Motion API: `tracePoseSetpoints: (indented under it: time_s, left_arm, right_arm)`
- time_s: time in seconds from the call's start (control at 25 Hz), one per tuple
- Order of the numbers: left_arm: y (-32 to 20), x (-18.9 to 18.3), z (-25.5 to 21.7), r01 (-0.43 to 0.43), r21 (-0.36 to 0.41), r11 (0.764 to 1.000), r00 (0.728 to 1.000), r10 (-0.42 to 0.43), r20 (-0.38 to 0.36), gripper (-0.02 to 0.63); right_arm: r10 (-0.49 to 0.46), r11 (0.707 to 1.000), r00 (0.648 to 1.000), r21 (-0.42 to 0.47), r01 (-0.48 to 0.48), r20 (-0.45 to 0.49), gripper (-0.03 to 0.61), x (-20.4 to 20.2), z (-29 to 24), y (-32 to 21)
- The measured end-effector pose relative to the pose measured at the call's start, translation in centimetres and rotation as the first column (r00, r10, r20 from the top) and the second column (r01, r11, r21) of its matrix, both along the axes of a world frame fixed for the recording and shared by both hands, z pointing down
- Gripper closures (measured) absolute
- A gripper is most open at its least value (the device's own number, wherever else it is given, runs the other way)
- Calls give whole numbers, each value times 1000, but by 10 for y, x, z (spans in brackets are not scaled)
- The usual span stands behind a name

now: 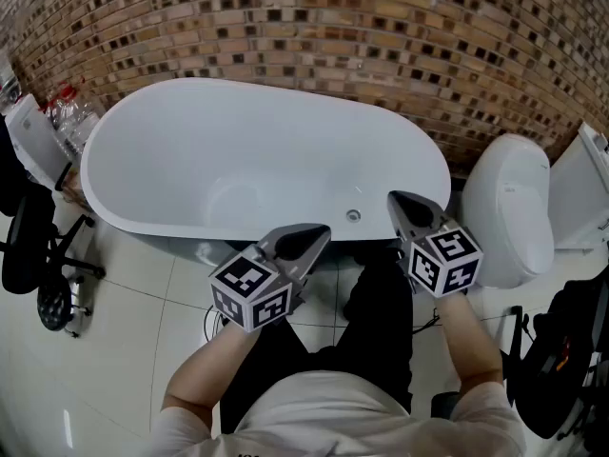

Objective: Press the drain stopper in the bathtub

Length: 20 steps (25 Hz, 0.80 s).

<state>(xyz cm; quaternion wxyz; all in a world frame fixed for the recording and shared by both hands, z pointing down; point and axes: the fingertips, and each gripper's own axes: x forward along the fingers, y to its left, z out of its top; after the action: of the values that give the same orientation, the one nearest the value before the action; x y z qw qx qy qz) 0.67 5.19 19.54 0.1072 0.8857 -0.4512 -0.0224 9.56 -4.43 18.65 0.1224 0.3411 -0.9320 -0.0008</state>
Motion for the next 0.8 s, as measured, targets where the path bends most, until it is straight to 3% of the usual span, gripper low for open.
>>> tracePoseSetpoints:
  time_s: [0.28,0.8]
  left_arm:
    - [-11,-11,-31,15,76,997,999,-18,33,607]
    - [-22,-10,-44,-3,98,995,997,-5,76,607]
  right_arm:
    - [-11,998,1000,64,12,-24,563,-7,-32,-12]
    - [-23,996,999,81,27,-39,563,-26,-52,-23]
